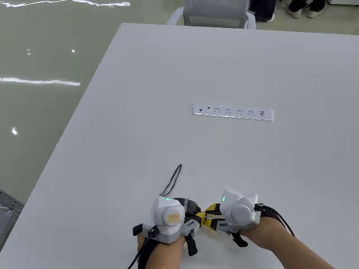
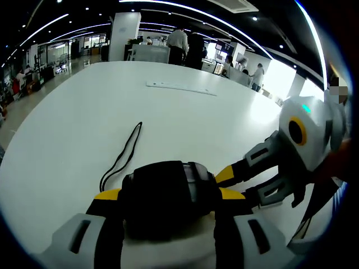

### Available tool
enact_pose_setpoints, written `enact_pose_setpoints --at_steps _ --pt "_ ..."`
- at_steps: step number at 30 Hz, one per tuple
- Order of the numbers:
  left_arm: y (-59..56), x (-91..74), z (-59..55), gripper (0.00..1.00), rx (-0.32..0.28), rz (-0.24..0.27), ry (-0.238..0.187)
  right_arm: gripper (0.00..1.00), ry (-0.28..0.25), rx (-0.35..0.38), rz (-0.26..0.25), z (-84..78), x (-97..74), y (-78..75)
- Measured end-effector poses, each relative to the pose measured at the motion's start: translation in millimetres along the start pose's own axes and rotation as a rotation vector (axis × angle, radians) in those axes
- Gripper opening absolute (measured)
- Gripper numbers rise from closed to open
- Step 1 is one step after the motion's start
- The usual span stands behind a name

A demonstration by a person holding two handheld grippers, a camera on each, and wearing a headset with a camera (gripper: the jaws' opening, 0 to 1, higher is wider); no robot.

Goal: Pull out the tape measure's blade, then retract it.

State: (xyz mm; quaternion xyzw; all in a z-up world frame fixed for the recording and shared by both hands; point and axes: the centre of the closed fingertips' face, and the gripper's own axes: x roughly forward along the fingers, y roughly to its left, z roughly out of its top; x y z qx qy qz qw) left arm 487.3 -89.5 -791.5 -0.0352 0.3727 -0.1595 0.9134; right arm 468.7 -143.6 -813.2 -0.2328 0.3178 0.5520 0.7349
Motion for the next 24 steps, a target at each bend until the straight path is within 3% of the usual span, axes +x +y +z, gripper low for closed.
enact_pose_setpoints --at_steps 24 --pt "0.0 -0.3 -0.2 0.62 -0.011 -0.007 0.003 0.13 0.021 0.027 0.009 4.0 7.0 0.9"
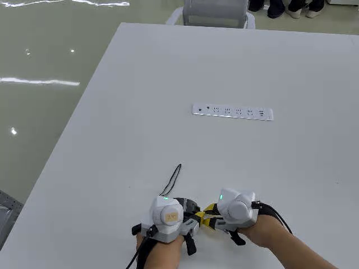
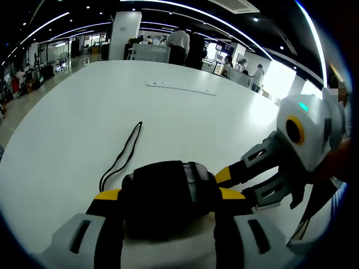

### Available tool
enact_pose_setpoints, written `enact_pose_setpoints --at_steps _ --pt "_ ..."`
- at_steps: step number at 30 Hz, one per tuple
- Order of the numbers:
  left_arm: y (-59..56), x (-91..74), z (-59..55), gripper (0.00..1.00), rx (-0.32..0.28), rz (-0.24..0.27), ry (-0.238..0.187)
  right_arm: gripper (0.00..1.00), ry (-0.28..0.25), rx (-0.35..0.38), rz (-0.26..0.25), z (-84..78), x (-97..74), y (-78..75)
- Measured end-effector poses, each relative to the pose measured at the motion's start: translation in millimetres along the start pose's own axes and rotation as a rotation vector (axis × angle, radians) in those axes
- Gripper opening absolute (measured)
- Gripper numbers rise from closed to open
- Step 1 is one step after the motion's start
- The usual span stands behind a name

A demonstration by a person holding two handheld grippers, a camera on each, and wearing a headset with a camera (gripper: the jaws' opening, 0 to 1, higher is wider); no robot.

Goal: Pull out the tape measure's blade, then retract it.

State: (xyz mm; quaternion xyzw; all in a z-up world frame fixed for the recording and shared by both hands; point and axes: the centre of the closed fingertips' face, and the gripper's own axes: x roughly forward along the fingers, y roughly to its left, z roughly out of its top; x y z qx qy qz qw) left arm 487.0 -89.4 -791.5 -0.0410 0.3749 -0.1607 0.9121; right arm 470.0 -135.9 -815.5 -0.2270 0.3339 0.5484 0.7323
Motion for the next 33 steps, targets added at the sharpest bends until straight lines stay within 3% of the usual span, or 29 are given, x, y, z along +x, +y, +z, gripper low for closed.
enact_pose_setpoints --at_steps 9,12,14,15,19,23,28,33 --pt "-0.4 -0.4 0.2 0.63 -0.001 -0.001 -0.001 0.13 -0.005 -0.018 -0.001 0.8 -0.7 0.5" --pt "-0.7 0.1 0.0 0.63 -0.001 0.0 -0.001 0.14 -0.016 0.04 -0.002 1.3 -1.1 -0.1" --pt "-1.0 0.0 0.1 0.63 -0.001 0.0 -0.001 0.16 -0.007 0.021 -0.016 0.4 -1.8 -1.5" --pt "-1.0 0.0 0.1 0.63 -0.001 0.0 -0.002 0.19 -0.001 0.01 -0.032 0.0 -2.5 -3.3" --pt "-1.1 0.3 0.6 0.63 -0.001 0.001 -0.003 0.48 -0.009 0.019 -0.052 -2.1 -5.4 -6.7" --pt "-1.2 -0.5 0.9 0.63 0.005 0.004 -0.002 0.52 -0.015 0.068 -0.063 -9.3 -12.1 -7.2" --pt "-1.0 -0.9 1.3 0.64 0.01 0.0 0.004 0.75 -0.025 0.13 -0.108 -17.2 -20.0 -9.4" --pt "-1.1 -1.5 1.1 0.64 0.025 -0.005 0.004 0.77 -0.04 0.156 -0.125 -15.7 -27.1 -5.2"
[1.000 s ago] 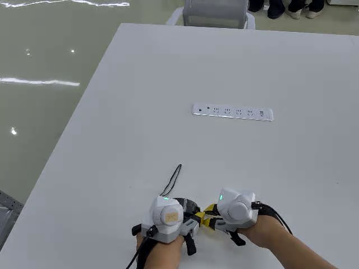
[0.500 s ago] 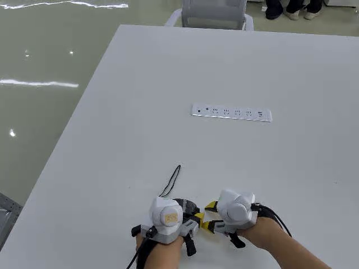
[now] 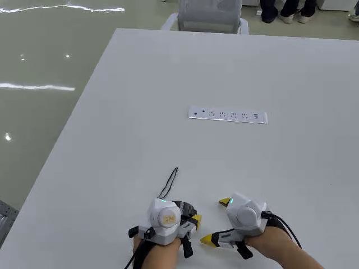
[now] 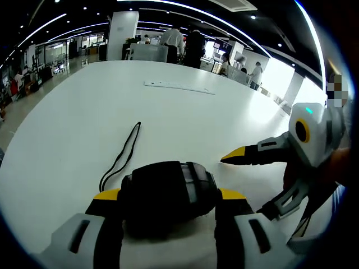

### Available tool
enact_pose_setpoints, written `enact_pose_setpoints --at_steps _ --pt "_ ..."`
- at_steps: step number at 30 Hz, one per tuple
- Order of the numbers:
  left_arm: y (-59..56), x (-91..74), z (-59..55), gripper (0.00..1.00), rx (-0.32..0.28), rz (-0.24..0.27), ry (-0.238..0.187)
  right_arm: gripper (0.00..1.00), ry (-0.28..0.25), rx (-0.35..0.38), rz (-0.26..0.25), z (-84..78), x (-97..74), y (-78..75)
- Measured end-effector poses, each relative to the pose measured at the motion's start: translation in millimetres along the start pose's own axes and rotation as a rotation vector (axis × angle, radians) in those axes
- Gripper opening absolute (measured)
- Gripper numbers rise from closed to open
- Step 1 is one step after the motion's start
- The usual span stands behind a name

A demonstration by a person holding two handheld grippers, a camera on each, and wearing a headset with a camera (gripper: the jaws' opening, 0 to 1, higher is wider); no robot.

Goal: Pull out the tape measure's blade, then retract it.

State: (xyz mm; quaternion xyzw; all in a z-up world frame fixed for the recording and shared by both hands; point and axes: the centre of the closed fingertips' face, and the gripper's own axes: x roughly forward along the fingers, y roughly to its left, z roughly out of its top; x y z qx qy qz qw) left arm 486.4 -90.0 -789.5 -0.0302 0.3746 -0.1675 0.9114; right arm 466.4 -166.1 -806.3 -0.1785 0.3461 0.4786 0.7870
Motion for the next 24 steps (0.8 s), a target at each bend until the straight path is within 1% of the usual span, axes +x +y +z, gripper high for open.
enact_pose_setpoints --at_steps 3,6,8,9,10,11,12,13,15,17,18,19,20,21,22,24 --pt "-0.8 -0.3 0.3 0.64 -0.003 -0.005 -0.003 0.78 -0.002 0.002 -0.011 -1.2 -2.3 -1.6" --pt "-1.8 -1.0 0.2 0.64 0.009 -0.02 -0.001 0.78 -0.01 0.015 -0.021 -0.7 -6.6 -2.7" --pt "-1.6 -2.2 2.9 0.64 0.02 -0.03 -0.01 0.78 -0.011 0.017 -0.026 -1.5 -8.0 -2.9" --pt "-1.7 -2.8 5.5 0.66 0.019 -0.033 -0.02 0.78 -0.011 0.017 -0.028 -1.7 -8.9 -3.0" --pt "-3.5 -4.0 10.4 0.69 0.022 -0.047 -0.036 0.79 -0.012 0.02 -0.032 -2.1 -10.6 -3.1" --pt "-5.0 -4.9 13.2 0.72 0.024 -0.058 -0.042 0.79 -0.012 0.021 -0.035 -2.3 -11.6 -3.7" --pt "-5.5 -7.1 17.0 0.73 0.024 -0.064 -0.052 0.8 -0.014 0.026 -0.04 -2.9 -13.3 -4.4" --pt "-5.0 -8.7 21.2 0.73 0.037 -0.066 -0.069 0.8 -0.016 0.029 -0.045 -3.0 -14.5 -5.7" --pt "-4.8 -11.1 28.2 0.78 0.066 -0.08 -0.095 0.82 -0.02 0.037 -0.065 -4.2 -16.9 -9.7" --pt "-5.1 -11.2 27.8 0.86 0.074 -0.108 -0.089 0.85 -0.031 0.047 -0.088 -3.9 -19.9 -13.9" --pt "-3.2 -11.7 26.7 0.89 0.077 -0.115 -0.082 0.87 -0.037 0.055 -0.095 -3.9 -21.7 -15.2" --pt "-0.7 -13.0 27.4 0.93 0.085 -0.118 -0.087 0.89 -0.041 0.063 -0.1 -3.6 -23.6 -16.4" --pt "5.4 -15.2 29.2 0.97 0.085 -0.122 -0.097 0.93 -0.054 0.096 -0.106 -2.8 -26.2 -17.1" --pt "10.5 -17.4 30.0 0.99 0.082 -0.127 -0.101 0.97 -0.064 0.124 -0.101 -2.6 -27.7 -16.2" --pt "18.2 -20.2 30.3 0.99 0.091 -0.136 -0.108 1.0 -0.068 0.127 -0.105 -4.0 -32.0 -17.2" --pt "26.9 -24.9 30.1 0.99 0.12 -0.159 -0.118 1.0 -0.082 0.128 -0.111 -4.1 -37.1 -17.8"
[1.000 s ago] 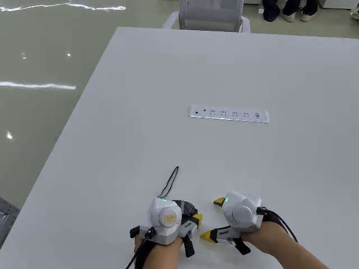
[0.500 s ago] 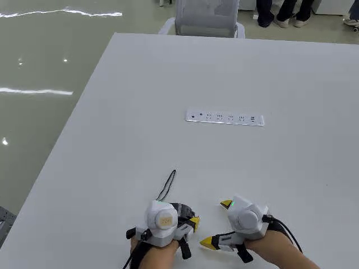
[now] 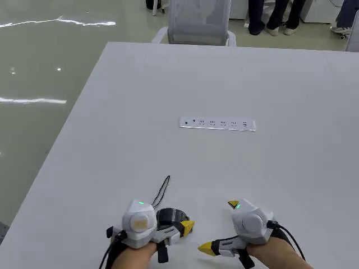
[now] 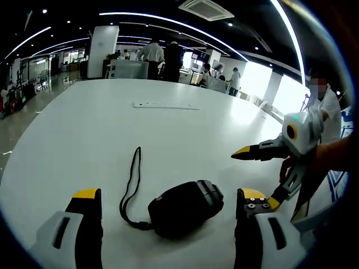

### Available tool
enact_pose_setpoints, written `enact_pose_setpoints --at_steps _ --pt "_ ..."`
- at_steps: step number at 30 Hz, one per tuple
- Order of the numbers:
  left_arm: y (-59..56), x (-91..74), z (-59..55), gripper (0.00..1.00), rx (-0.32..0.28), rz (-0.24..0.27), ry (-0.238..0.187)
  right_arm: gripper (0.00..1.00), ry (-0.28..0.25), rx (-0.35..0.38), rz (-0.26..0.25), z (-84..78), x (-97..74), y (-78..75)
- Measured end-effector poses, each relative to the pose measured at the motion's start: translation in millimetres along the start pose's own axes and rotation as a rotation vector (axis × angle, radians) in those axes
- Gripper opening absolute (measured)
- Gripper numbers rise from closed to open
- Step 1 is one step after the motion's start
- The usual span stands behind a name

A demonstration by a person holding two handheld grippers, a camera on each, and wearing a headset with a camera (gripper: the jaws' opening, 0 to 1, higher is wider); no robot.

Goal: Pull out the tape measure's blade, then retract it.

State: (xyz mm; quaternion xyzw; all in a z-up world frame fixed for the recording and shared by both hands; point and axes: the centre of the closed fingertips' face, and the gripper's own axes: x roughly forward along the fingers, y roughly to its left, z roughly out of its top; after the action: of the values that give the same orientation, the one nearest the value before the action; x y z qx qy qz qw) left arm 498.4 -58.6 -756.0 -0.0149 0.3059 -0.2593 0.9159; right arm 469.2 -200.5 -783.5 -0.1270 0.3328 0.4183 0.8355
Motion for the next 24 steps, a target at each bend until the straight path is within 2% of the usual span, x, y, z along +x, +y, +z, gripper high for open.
enact_pose_setpoints --at_steps 3,5,9,11,15,17,18,19,21,24 --pt "17.4 -12.5 -7.7 0.99 0.01 -0.027 0.024 1.0 -0.006 0.026 -0.018 -6.0 -7.1 -4.9" --pt "23.2 -19.5 -7.5 0.99 0.017 -0.042 0.014 1.0 -0.014 0.033 -0.036 -8.5 -12.0 -8.6" --pt "25.2 -37.4 -5.5 0.99 0.002 -0.11 -0.016 1.0 -0.028 0.049 -0.071 -15.3 -25.1 -14.7" --pt "29.4 -45.1 -8.5 0.99 0.023 -0.116 -0.028 1.0 -0.047 0.05 -0.098 -16.0 -33.9 -17.5" --pt "36.2 -55.9 -15.0 0.99 0.051 -0.115 -0.025 1.0 -0.058 0.057 -0.104 -22.7 -45.6 -13.7" --pt "37.4 -62.3 -21.1 0.99 0.114 -0.121 0.001 1.0 -0.058 0.057 -0.119 -28.3 -51.4 -15.0" --pt "39.4 -65.8 -18.2 0.98 0.184 -0.113 -0.021 1.0 -0.062 0.068 -0.128 -30.6 -55.0 -16.0" --pt "40.3 -67.7 -18.2 0.95 0.198 -0.115 -0.024 1.0 -0.067 0.069 -0.136 -31.1 -58.0 -17.0" --pt "44.7 -71.1 -20.3 0.99 0.148 -0.122 -0.016 1.0 -0.077 0.077 -0.149 -32.2 -65.6 -17.6" --pt "53.0 -79.2 -15.2 0.99 0.136 -0.126 -0.038 1.0 -0.088 0.092 -0.164 -34.4 -76.8 -19.0"
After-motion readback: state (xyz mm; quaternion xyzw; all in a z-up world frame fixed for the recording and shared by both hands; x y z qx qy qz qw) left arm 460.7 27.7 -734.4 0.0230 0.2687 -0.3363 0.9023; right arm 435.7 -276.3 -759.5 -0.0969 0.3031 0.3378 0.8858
